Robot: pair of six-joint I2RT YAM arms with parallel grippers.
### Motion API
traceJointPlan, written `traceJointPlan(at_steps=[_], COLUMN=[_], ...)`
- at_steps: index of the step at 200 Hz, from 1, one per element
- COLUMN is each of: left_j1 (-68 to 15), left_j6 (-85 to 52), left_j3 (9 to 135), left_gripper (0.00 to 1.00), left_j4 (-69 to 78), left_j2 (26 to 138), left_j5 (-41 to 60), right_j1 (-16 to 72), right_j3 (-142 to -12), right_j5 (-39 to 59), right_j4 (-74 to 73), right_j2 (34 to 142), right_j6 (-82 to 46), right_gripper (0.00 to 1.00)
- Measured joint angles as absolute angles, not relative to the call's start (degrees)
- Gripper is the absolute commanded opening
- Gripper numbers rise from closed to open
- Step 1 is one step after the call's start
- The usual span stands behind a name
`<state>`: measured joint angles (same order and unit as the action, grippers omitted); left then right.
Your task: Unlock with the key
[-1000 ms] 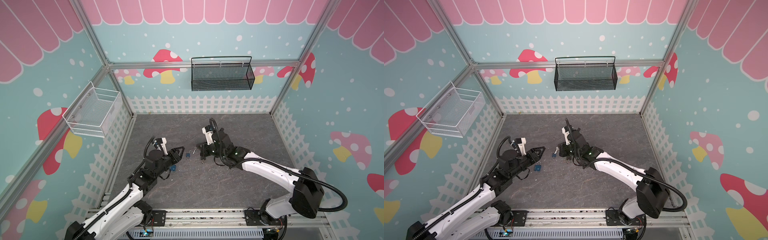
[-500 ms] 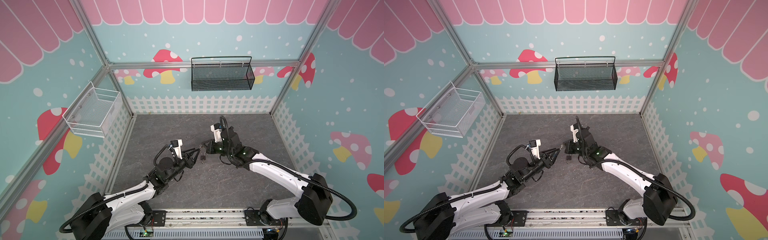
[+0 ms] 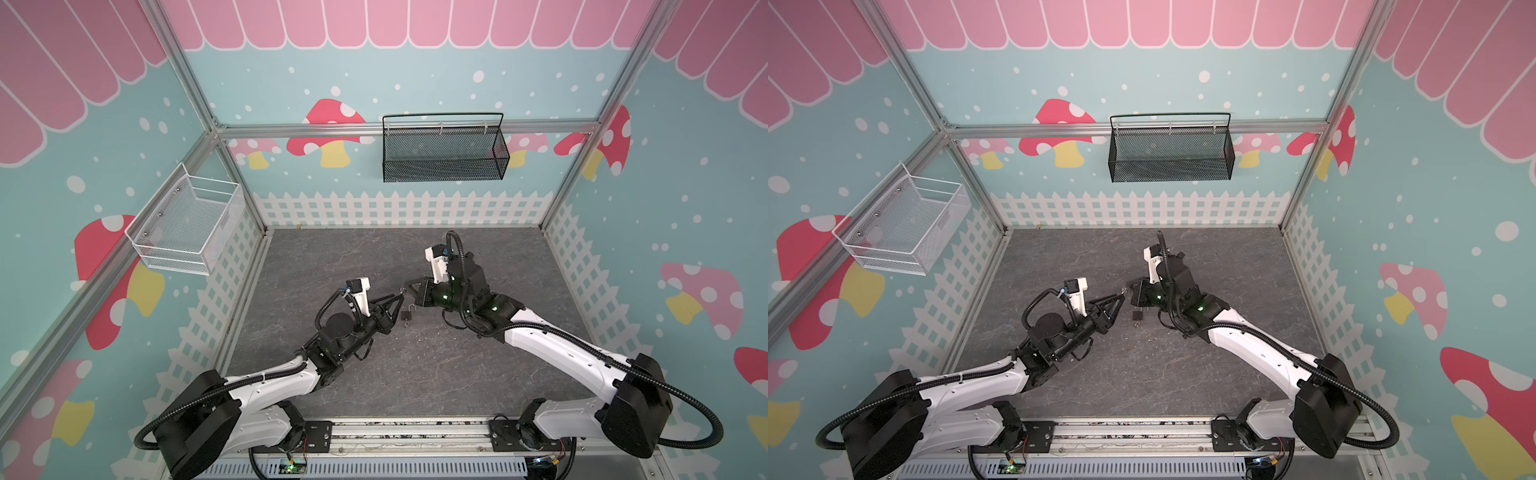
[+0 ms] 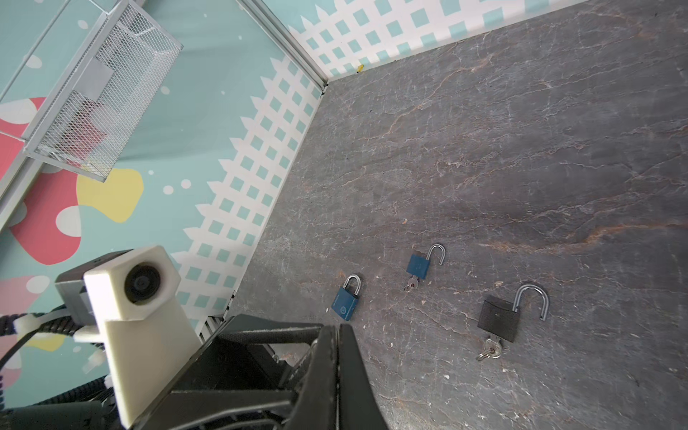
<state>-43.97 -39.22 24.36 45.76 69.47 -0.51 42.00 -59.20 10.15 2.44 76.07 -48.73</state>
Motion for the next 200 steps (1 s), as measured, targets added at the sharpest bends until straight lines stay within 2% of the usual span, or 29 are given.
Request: traceJointPlan(at_steps=[78,148,200], left_j1=[-44.03,-44.03,-44.03], left_j6=[-39.92,-40.53,-41.52], left_j3=[25.34,25.34,25.45], left_gripper=[0.17,0.26,0.24], left_j4=[48.73,48.45,48.25], left_j2=[70.76,70.89,72.44], left_j5=[0.23,0.01,0.05], right_j1=[42.00,41.98,41.98], right_j3=[-58.30,-58.22,-58.22], right_j5=[10.15,10.09,10.11], right_j4=[1.78,1.61,0.78], right_j2=[76.05,75.61,75.20], right_j6=[-48.97,-49.41,-49.69], right_gripper=[0.00,0.00,0.00])
